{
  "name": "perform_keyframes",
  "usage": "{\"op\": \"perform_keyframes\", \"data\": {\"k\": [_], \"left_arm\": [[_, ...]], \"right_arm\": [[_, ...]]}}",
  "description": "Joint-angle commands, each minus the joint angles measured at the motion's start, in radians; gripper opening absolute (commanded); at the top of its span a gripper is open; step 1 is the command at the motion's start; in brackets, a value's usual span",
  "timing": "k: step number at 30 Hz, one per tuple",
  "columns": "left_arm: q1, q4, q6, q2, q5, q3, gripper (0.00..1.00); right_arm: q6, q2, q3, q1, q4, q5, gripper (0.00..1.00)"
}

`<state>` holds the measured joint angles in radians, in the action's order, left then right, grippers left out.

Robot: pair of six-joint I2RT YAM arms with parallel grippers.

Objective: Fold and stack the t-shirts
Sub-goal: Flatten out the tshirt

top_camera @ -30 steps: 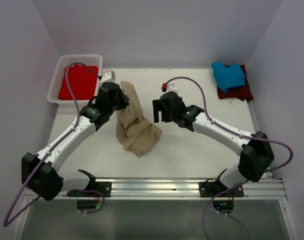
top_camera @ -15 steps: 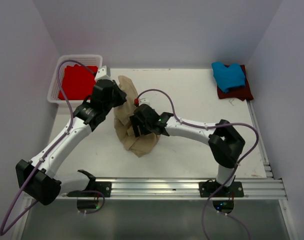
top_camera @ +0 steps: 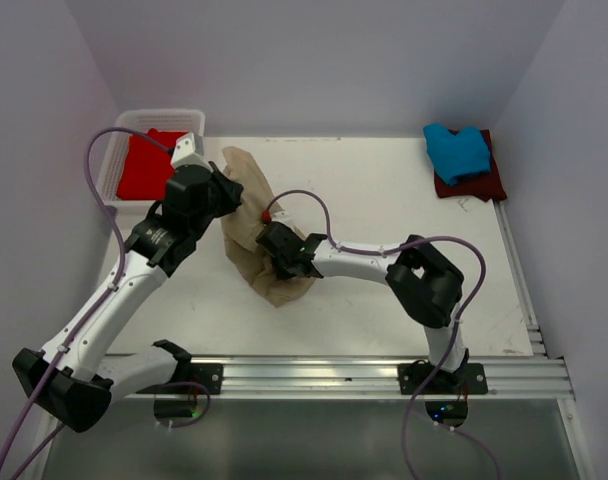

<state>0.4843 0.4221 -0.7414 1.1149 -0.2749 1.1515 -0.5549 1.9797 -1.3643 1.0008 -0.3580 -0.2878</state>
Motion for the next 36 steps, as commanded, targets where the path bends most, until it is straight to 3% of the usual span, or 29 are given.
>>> {"op": "perform_keyframes", "data": {"k": [1, 2, 10, 16, 22, 29, 30, 31, 32, 33, 36], "left_arm": [[-0.012, -0.025, -0.015, -0.059, -0.046, 0.002, 0.00], [-0.012, -0.013, -0.013, -0.061, -0.061, 0.002, 0.00], [-0.052, 0.043, 0.023, -0.089, -0.115, -0.001, 0.00], [-0.065, 0.092, 0.034, -0.110, -0.152, -0.016, 0.00], [-0.069, 0.136, 0.019, -0.136, -0.136, -0.100, 0.00], [-0.067, 0.234, -0.047, -0.222, 0.000, -0.277, 0.00], [-0.067, 0.239, -0.053, -0.243, 0.020, -0.303, 0.05], [-0.067, 0.250, -0.065, -0.263, 0.035, -0.347, 0.16], [-0.067, 0.276, -0.075, -0.303, 0.052, -0.364, 0.29], [-0.067, 0.286, -0.079, -0.323, 0.057, -0.381, 0.60], [-0.067, 0.302, -0.063, -0.377, 0.081, -0.420, 0.90]], "right_arm": [[-0.025, -0.022, 0.028, -0.004, -0.007, -0.085, 0.09], [-0.028, -0.030, 0.036, -0.004, -0.024, -0.117, 0.00], [-0.046, -0.266, 0.174, -0.007, -0.153, -0.356, 0.00], [-0.120, -0.482, 0.214, -0.036, -0.416, -0.575, 0.00], [-0.234, -0.602, 0.225, -0.036, -0.679, -0.642, 0.00], [-0.361, -0.716, 0.243, -0.034, -0.901, -0.642, 0.01], [-0.378, -0.725, 0.241, -0.034, -0.932, -0.642, 0.17], [-0.390, -0.748, 0.238, -0.034, -0.984, -0.642, 0.42], [-0.411, -0.757, 0.231, -0.034, -1.005, -0.643, 0.93], [-0.419, -0.766, 0.228, -0.034, -1.024, -0.652, 0.99], [-0.415, -0.795, 0.212, -0.034, -1.032, -0.674, 0.99]]}}
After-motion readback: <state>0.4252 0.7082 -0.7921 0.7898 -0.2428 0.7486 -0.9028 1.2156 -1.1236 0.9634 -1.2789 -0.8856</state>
